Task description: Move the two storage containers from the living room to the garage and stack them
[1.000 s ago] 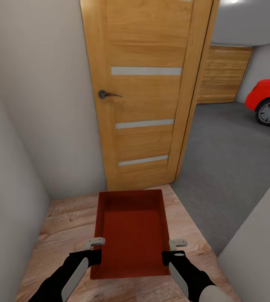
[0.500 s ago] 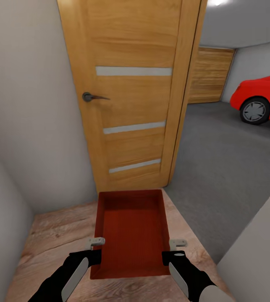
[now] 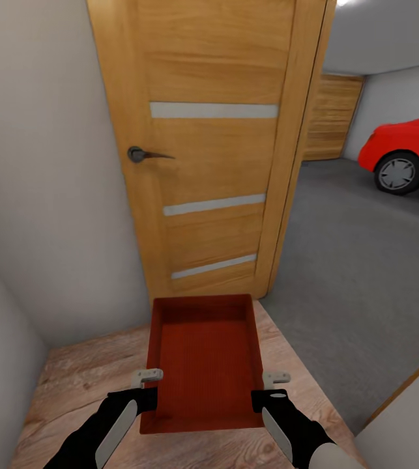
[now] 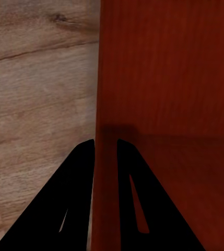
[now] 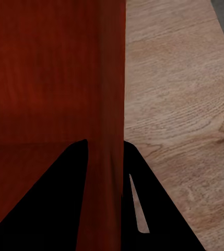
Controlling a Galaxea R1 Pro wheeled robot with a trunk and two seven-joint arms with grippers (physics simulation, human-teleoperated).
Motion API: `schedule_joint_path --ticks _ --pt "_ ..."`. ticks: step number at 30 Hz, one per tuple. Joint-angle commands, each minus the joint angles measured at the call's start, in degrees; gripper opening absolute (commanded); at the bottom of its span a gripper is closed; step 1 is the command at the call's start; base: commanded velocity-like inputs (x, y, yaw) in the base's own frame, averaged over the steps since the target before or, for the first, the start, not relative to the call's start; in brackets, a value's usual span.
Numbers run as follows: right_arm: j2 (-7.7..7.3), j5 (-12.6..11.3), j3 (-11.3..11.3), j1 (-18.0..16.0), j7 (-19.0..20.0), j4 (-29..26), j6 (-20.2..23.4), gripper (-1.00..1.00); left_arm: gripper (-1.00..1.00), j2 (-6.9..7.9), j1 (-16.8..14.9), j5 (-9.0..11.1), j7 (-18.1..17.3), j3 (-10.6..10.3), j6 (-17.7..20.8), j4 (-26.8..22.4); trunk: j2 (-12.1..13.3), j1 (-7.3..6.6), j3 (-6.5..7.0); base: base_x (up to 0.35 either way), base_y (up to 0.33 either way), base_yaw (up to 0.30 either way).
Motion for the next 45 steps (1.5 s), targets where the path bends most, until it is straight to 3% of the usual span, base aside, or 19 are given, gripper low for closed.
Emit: schedule_joint_path --ticks 1,31,45 --pt "-0.08 -0.7 0.1 0.0 -0.3 0.0 0.3 -1.00 -1.00 0.08 -0.1 0.1 0.5 0.3 -4.4 -0.9 0.0 0.00 -0.02 0.034 0.018 -0.132" --pt "-0.10 -0.7 0.1 0.0 -0.3 0.0 0.3 -1.00 -1.00 0.08 -0.1 0.1 0.5 0.3 -4.5 -0.9 0.0 0.00 1.49 0.004 0.002 -0.188" --pt "-0.07 -0.7 0.1 0.0 -0.3 0.0 0.3 -1.00 -1.00 0.08 -0.1 0.1 0.5 0.3 -4.5 -0.9 0.0 0.00 1.98 0.207 0.170 -0.134"
